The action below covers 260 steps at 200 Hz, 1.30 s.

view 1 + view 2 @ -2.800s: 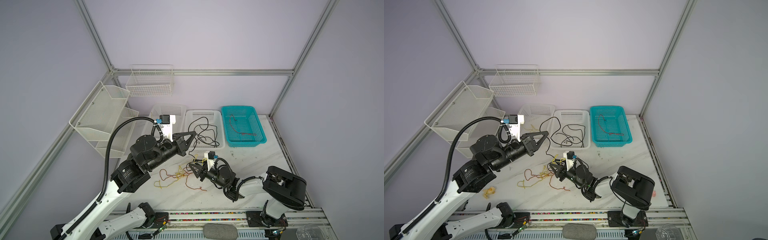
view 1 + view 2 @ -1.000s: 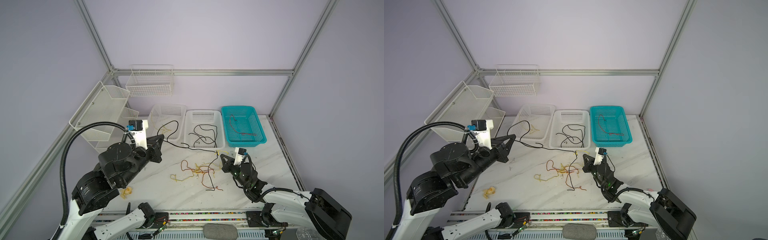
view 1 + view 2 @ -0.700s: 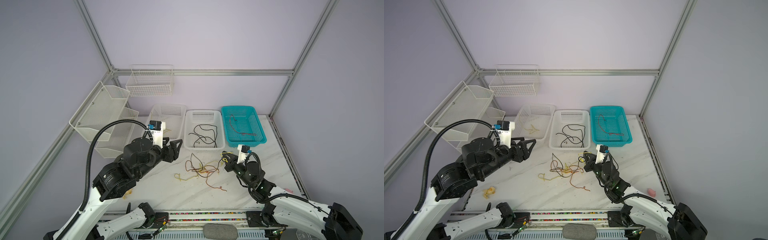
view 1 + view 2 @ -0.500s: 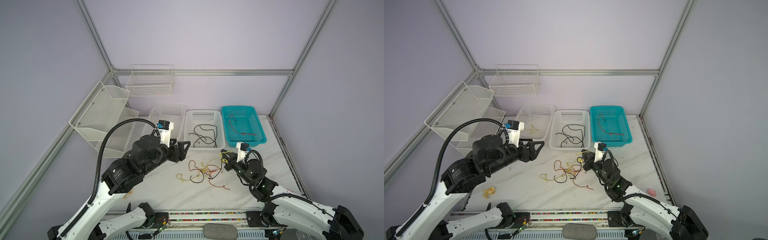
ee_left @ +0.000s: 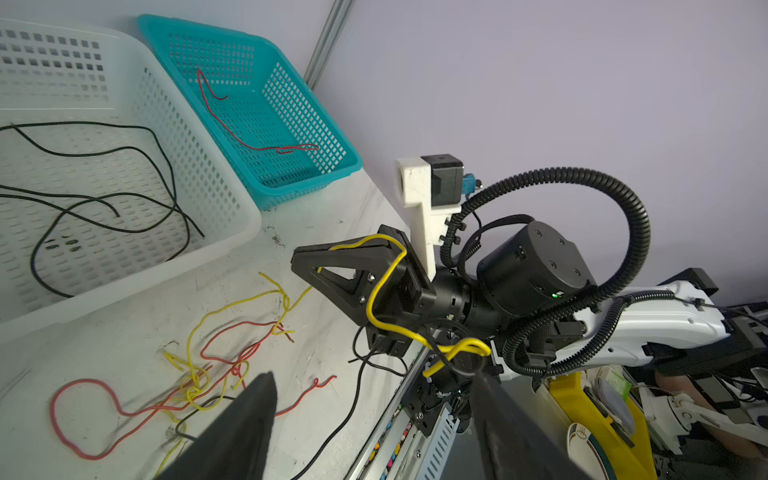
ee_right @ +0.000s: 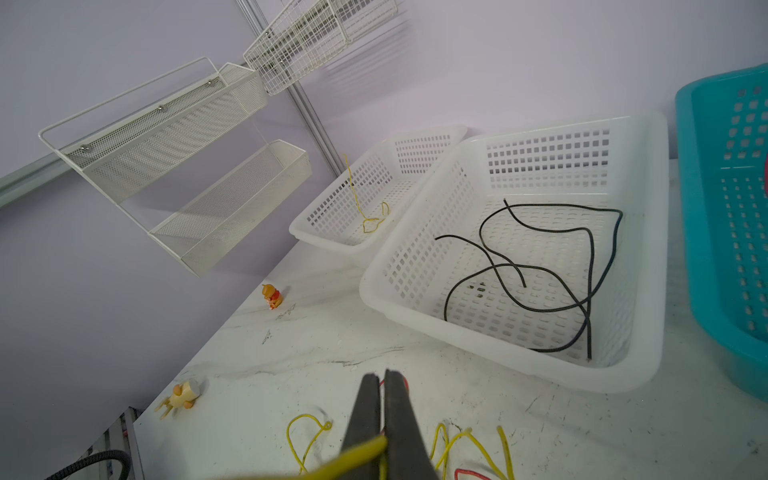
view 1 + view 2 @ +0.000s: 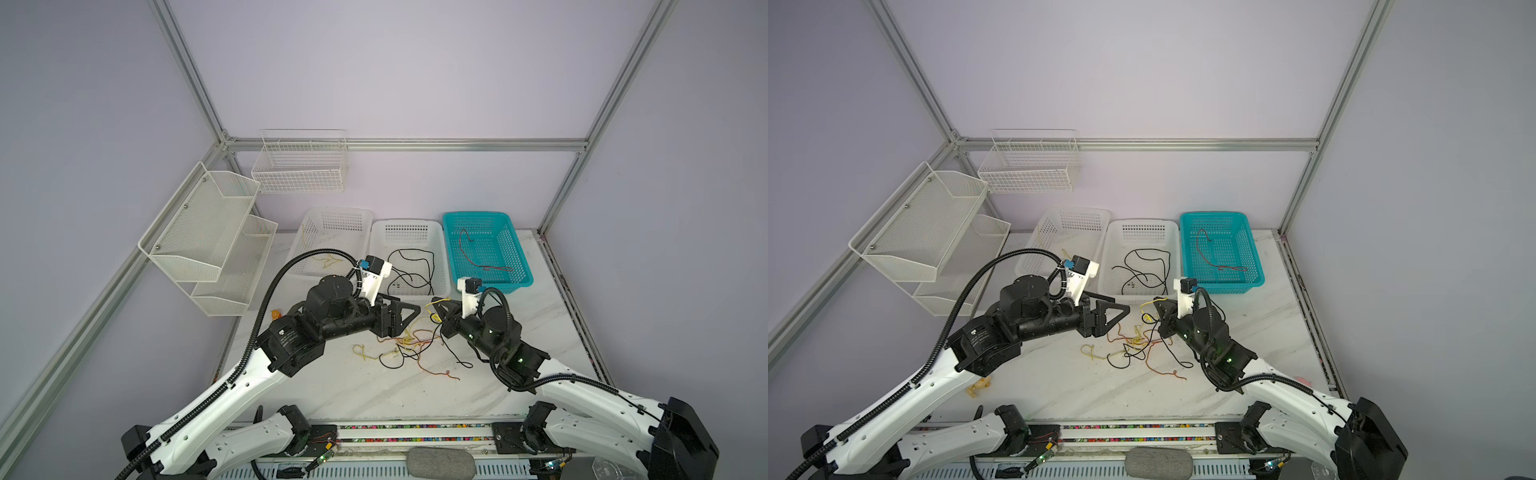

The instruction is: Untangle the cables

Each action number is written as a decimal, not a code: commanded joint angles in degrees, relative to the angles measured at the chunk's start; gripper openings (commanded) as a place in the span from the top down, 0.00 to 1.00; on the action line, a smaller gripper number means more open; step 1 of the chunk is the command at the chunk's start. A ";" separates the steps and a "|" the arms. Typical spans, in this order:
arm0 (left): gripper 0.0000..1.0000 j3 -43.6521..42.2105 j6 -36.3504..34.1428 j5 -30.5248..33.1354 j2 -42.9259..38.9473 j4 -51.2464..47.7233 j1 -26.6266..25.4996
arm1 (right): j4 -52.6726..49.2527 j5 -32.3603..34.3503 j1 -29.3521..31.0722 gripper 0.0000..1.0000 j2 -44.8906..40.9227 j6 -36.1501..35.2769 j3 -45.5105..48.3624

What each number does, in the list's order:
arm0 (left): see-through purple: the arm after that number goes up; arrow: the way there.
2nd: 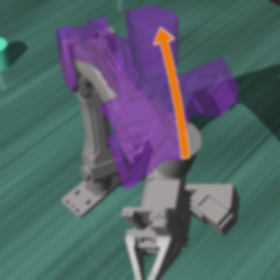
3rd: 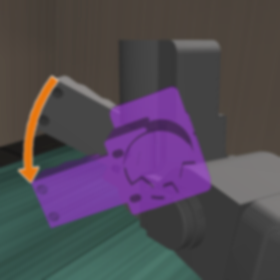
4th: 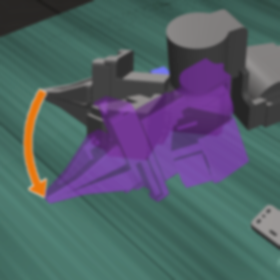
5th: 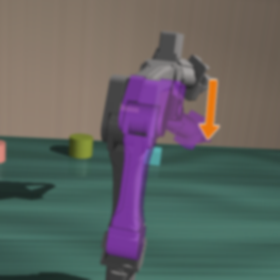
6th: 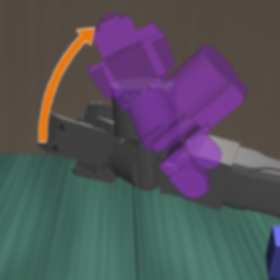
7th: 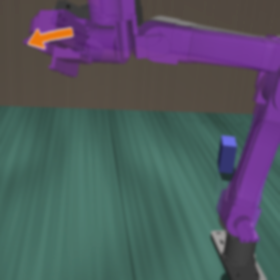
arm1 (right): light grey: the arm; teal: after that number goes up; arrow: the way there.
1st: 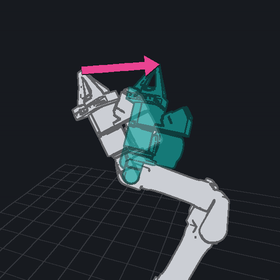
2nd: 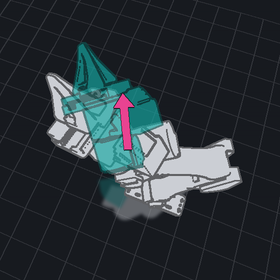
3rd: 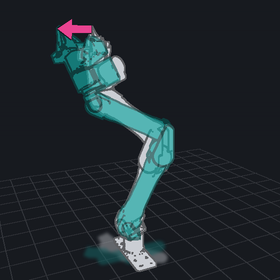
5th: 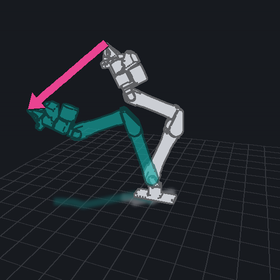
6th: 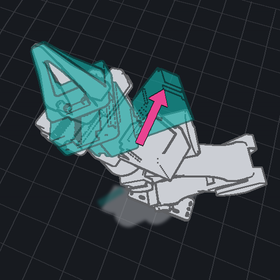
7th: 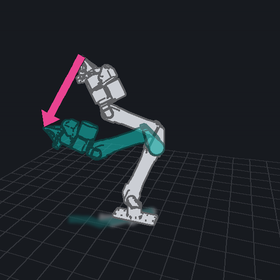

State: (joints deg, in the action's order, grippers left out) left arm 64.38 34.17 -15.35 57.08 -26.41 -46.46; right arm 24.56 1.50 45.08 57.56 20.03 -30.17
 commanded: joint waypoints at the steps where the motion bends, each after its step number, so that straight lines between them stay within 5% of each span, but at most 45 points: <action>1: 0.25 -3.66 3.46 -1.62 -0.04 7.24 -1.00 | -2.49 3.83 0.56 1.00 0.48 0.09 -1.54; 52: 0.28 -7.65 8.48 -4.08 1.78 16.34 -2.51 | -1.38 10.72 5.95 1.00 2.43 -1.24 -2.87; 125: 0.60 -10.02 10.59 -4.21 1.20 19.41 -3.06 | -0.32 14.08 7.89 1.00 2.55 0.18 -2.79; 260: 0.64 -11.76 11.86 -7.68 3.84 24.78 -3.94 | 15.64 10.90 10.43 1.00 2.74 -3.46 2.43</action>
State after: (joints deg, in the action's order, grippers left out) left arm 54.41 46.52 -21.71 61.54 -4.21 -50.04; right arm 32.69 13.78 54.04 60.34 19.79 -29.47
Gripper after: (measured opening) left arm 0.359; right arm 0.058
